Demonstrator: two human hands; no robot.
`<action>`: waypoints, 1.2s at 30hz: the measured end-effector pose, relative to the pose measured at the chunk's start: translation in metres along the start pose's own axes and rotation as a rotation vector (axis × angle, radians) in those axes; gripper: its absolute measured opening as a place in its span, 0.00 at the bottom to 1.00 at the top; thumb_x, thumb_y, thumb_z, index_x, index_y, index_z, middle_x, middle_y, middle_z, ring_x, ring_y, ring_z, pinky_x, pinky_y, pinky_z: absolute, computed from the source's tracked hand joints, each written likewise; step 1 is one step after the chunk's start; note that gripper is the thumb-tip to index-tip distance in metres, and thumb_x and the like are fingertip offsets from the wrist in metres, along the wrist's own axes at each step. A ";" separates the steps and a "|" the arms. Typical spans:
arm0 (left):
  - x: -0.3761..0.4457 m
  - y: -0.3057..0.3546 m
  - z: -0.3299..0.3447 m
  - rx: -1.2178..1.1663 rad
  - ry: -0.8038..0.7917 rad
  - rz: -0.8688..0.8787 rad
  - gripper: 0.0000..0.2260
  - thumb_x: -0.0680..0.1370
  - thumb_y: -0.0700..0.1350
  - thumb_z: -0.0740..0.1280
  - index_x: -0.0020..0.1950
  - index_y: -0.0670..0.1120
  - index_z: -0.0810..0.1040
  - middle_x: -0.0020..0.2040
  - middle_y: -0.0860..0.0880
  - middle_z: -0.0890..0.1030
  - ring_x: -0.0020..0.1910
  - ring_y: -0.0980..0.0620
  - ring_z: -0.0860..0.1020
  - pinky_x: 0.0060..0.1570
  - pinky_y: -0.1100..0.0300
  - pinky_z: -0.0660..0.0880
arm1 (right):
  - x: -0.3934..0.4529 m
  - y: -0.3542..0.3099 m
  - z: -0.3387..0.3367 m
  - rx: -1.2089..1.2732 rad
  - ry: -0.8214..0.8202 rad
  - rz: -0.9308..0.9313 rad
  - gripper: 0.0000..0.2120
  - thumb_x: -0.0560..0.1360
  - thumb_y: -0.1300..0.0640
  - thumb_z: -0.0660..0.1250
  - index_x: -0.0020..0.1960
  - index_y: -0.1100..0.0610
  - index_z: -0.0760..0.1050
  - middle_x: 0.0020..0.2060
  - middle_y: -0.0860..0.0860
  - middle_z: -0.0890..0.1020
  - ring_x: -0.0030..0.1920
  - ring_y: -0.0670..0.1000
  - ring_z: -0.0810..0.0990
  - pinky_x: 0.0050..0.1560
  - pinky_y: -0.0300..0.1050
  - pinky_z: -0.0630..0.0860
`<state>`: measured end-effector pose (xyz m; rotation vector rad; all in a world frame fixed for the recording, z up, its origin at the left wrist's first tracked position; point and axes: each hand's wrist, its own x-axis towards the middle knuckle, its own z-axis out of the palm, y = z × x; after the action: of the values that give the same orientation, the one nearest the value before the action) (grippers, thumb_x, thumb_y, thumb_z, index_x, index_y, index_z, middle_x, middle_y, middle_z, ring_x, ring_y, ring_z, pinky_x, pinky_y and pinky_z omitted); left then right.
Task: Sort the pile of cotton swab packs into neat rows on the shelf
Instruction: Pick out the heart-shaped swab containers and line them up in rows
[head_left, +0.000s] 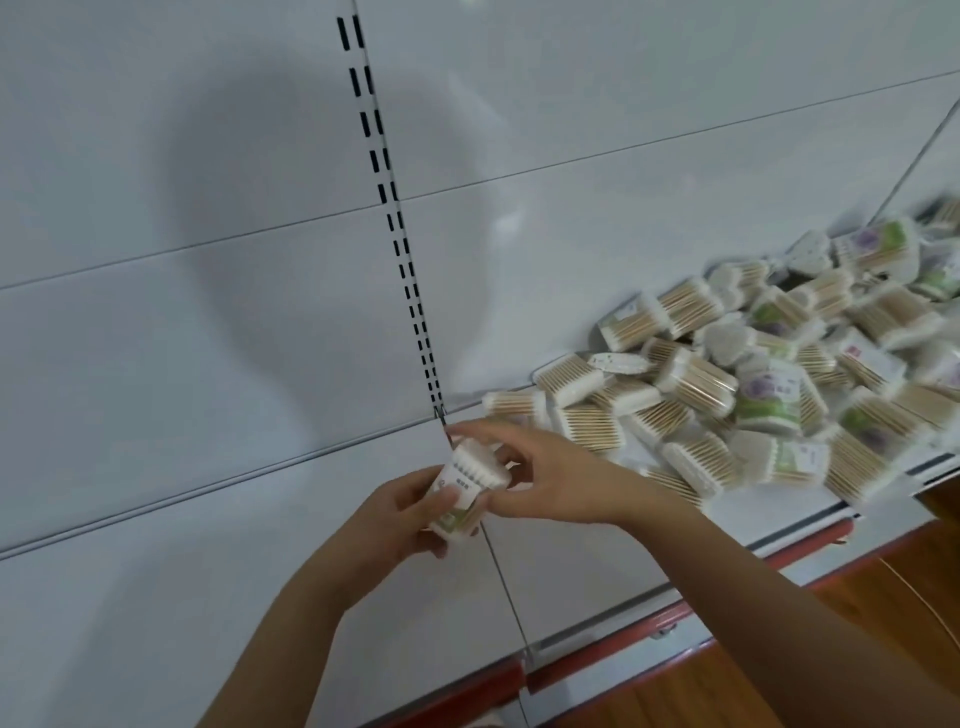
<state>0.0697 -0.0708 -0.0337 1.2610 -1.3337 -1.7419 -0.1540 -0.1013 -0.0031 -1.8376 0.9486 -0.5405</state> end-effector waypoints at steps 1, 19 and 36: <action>0.002 -0.001 0.005 -0.008 0.018 0.006 0.27 0.70 0.60 0.76 0.65 0.48 0.80 0.56 0.42 0.84 0.52 0.44 0.83 0.44 0.57 0.78 | -0.004 0.004 -0.004 -0.017 0.054 0.003 0.32 0.74 0.55 0.74 0.74 0.42 0.65 0.64 0.40 0.74 0.55 0.41 0.79 0.57 0.40 0.79; 0.031 -0.025 0.062 -0.055 0.354 0.079 0.27 0.71 0.46 0.79 0.66 0.50 0.73 0.60 0.50 0.83 0.57 0.52 0.83 0.55 0.55 0.80 | -0.058 0.068 -0.038 -0.379 0.410 0.179 0.22 0.69 0.43 0.75 0.55 0.48 0.69 0.46 0.42 0.78 0.45 0.43 0.78 0.43 0.44 0.76; -0.029 -0.030 0.018 -0.094 0.595 0.112 0.23 0.74 0.41 0.75 0.66 0.54 0.73 0.62 0.55 0.82 0.59 0.53 0.82 0.62 0.50 0.78 | 0.007 0.023 0.016 -0.016 0.464 0.011 0.21 0.76 0.44 0.70 0.67 0.45 0.70 0.58 0.39 0.77 0.54 0.40 0.77 0.46 0.27 0.72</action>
<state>0.0662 -0.0290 -0.0519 1.4651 -0.9392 -1.1971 -0.1473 -0.1035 -0.0308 -1.7520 1.2681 -0.9807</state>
